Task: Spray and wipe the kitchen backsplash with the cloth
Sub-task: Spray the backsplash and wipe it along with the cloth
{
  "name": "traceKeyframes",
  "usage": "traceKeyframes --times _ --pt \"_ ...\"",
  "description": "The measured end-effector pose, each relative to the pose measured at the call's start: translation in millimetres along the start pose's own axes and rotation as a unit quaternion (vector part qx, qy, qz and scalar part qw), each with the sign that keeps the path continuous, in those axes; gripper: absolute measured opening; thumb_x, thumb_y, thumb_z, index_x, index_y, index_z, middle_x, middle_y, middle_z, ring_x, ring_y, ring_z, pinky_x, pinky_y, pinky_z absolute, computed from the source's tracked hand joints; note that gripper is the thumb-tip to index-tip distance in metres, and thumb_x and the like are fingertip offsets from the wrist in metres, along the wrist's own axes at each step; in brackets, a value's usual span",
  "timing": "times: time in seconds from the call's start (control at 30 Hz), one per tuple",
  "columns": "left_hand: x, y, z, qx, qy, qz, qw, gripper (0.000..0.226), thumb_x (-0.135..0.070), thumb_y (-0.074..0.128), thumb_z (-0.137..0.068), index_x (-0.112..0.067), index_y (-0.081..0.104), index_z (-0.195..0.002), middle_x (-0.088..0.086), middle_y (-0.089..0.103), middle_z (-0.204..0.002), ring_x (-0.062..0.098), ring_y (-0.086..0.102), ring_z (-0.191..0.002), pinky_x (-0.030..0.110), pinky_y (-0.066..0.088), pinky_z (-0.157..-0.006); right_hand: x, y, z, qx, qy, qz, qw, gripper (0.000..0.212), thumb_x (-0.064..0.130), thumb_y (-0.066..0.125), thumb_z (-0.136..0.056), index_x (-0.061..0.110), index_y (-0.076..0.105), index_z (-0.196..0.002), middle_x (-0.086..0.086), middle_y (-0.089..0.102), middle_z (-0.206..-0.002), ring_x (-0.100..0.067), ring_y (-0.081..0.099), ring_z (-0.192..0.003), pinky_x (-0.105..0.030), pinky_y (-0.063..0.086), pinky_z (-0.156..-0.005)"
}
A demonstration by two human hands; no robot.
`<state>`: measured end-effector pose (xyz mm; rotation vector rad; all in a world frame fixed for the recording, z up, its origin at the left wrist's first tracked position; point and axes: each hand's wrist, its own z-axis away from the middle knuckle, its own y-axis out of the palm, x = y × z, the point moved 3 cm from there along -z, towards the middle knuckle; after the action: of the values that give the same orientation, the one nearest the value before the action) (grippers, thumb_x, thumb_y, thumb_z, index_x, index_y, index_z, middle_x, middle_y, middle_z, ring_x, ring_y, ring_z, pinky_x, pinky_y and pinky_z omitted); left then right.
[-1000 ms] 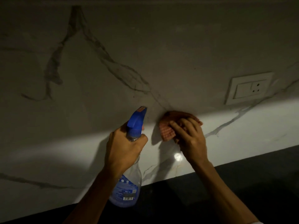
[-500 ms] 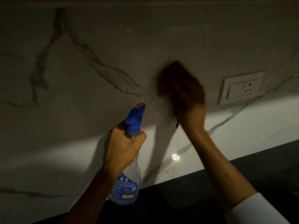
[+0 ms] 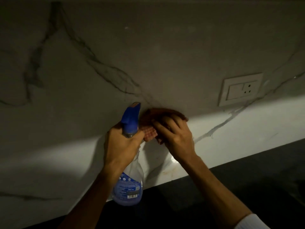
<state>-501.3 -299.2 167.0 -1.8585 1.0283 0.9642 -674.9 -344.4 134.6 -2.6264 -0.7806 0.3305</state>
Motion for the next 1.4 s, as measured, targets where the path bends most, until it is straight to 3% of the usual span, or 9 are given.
traceKeyframes --times 0.3,0.43,0.53,0.63,0.73,0.87,1.03,1.3,1.4 --pt "12 -14 13 -0.024 -0.027 -0.019 0.999 0.017 -0.024 0.065 -0.064 -0.021 0.063 -0.081 0.016 0.064 -0.061 0.038 0.066 -0.057 0.058 0.058 -0.058 6 -15 -45 -0.168 0.235 -0.092 0.953 0.041 0.007 0.065 -0.077 0.012 0.065 -0.118 -0.015 0.063 -0.116 -0.033 0.052 -0.109 -0.030 0.045 -0.086" --pt "24 -20 19 -0.041 -0.047 -0.023 0.998 0.013 -0.013 0.071 -0.074 -0.023 0.063 -0.074 0.007 0.066 -0.056 0.027 0.066 -0.050 0.054 0.060 -0.057 30 3 -30 -0.111 0.128 -0.065 0.983 0.035 0.018 0.063 -0.083 0.011 0.067 -0.117 -0.016 0.066 -0.113 -0.032 0.051 -0.111 -0.037 0.046 -0.089" --pt "27 -19 23 -0.030 -0.048 -0.031 0.998 0.014 -0.032 0.072 -0.066 -0.025 0.063 -0.073 0.005 0.066 -0.057 0.027 0.065 -0.049 0.053 0.059 -0.054 35 20 8 -0.011 -0.017 -0.029 0.999 0.036 0.021 0.061 -0.086 0.013 0.065 -0.120 -0.013 0.066 -0.114 -0.028 0.050 -0.111 -0.040 0.048 -0.086" --pt "29 -16 28 -0.004 -0.047 -0.048 0.998 0.026 -0.043 0.061 -0.055 -0.036 0.062 -0.080 0.005 0.065 -0.059 0.033 0.065 -0.055 0.054 0.058 -0.056 17 25 41 0.074 -0.056 -0.010 0.996 0.048 0.022 0.069 -0.080 0.015 0.060 -0.127 -0.011 0.063 -0.122 -0.027 0.049 -0.116 -0.040 0.045 -0.092" --pt "34 -14 34 0.014 -0.054 -0.049 0.997 0.030 -0.045 0.058 -0.054 -0.041 0.063 -0.084 0.009 0.065 -0.059 0.034 0.065 -0.056 0.055 0.058 -0.058 -8 17 55 0.091 0.003 -0.024 0.996 0.061 0.017 0.081 -0.071 0.014 0.058 -0.127 -0.012 0.061 -0.125 -0.028 0.051 -0.117 -0.041 0.045 -0.096" --pt "41 -8 37 0.020 -0.057 -0.048 0.997 0.030 -0.044 0.058 -0.055 -0.020 0.057 -0.072 0.016 0.058 -0.057 0.041 0.061 -0.055 0.058 0.056 -0.056 -36 -3 53 -0.002 0.169 -0.075 0.983 0.048 0.015 0.072 -0.075 0.011 0.061 -0.122 -0.016 0.058 -0.126 -0.030 0.048 -0.120 -0.039 0.041 -0.099" --pt "43 4 41 0.062 -0.072 -0.044 0.994 0.028 -0.048 0.058 -0.055 -0.046 0.061 -0.083 -0.003 0.060 -0.052 0.022 0.060 -0.049 0.054 0.060 -0.061 -28 2 62 -0.100 0.363 -0.161 0.912 0.049 0.003 0.065 -0.079 0.010 0.056 -0.126 -0.015 0.049 -0.132 -0.030 0.044 -0.125 -0.042 0.041 -0.103" --pt "63 9 49 0.092 -0.112 -0.085 0.986 0.028 -0.047 0.057 -0.051 -0.034 0.061 -0.075 -0.001 0.057 -0.048 0.028 0.057 -0.046 0.056 0.058 -0.057 21 38 115 0.158 0.106 -0.099 0.977 0.057 0.019 0.082 -0.068 0.013 0.061 -0.121 -0.009 0.061 -0.126 -0.027 0.053 -0.118 -0.045 0.049 -0.097" --pt "71 -2 54 0.104 -0.120 -0.108 0.981 0.031 -0.045 0.060 -0.053 -0.041 0.063 -0.084 0.003 0.063 -0.054 0.032 0.063 -0.053 0.055 0.060 -0.061 0 33 118 0.133 0.142 -0.108 0.975 0.054 0.020 0.074 -0.073 0.015 0.058 -0.125 -0.005 0.057 -0.130 -0.015 0.046 -0.124 -0.030 0.038 -0.106"
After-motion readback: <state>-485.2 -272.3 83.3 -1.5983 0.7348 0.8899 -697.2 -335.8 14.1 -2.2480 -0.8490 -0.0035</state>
